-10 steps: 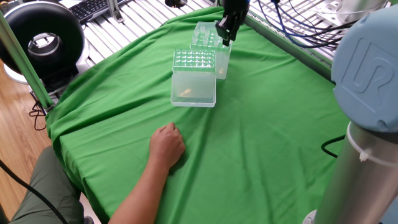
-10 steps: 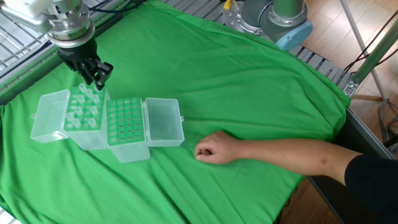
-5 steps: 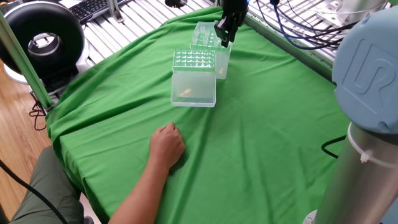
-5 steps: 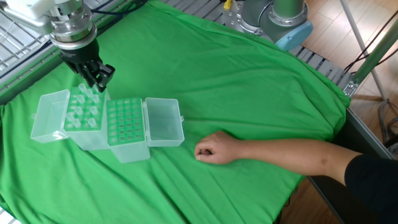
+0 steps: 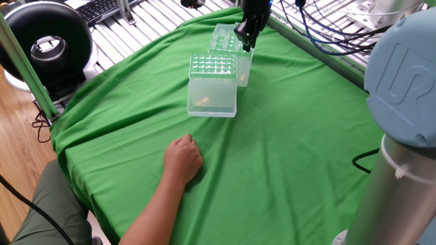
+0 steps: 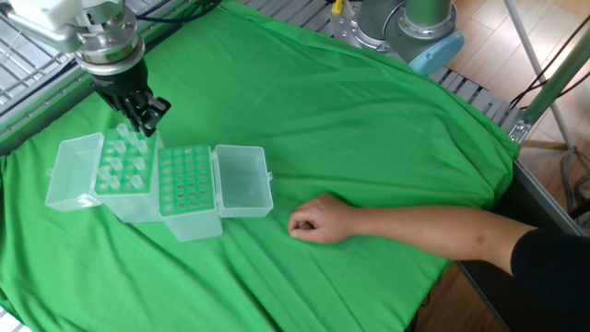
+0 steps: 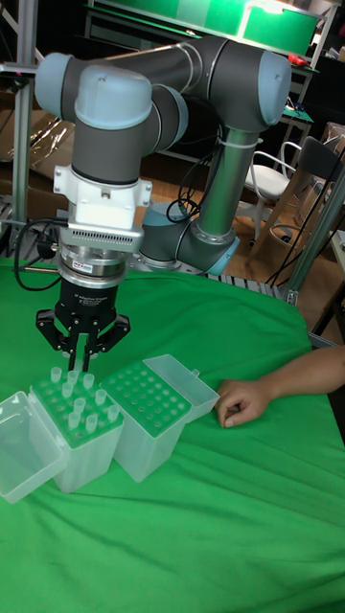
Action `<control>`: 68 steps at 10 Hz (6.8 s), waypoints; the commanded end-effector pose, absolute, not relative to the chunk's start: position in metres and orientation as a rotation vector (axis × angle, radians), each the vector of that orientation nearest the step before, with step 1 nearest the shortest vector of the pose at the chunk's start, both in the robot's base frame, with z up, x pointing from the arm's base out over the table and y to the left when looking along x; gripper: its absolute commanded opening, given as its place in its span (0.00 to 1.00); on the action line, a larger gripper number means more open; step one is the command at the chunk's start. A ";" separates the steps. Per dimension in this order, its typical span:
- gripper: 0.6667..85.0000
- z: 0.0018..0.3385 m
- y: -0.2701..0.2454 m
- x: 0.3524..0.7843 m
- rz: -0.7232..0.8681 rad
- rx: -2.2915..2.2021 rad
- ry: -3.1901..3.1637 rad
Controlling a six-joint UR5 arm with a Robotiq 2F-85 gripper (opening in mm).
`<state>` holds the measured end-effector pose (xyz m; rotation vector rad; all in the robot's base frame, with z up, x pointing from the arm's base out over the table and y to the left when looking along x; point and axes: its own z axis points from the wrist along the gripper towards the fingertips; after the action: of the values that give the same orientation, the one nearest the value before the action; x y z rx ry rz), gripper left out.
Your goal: Insert a large pipette tip into the holder for large pipette tips
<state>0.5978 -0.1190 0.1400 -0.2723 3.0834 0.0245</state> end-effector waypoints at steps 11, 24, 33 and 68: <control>0.00 0.161 -0.120 0.598 0.005 -0.199 3.100; 0.00 0.237 -0.126 0.590 0.003 -0.239 3.169; 0.00 0.260 -0.120 0.597 -0.040 -0.268 3.172; 0.00 0.276 -0.024 0.609 0.033 -0.443 3.143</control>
<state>0.6116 -0.0270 0.2798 -0.4447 3.1497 0.0179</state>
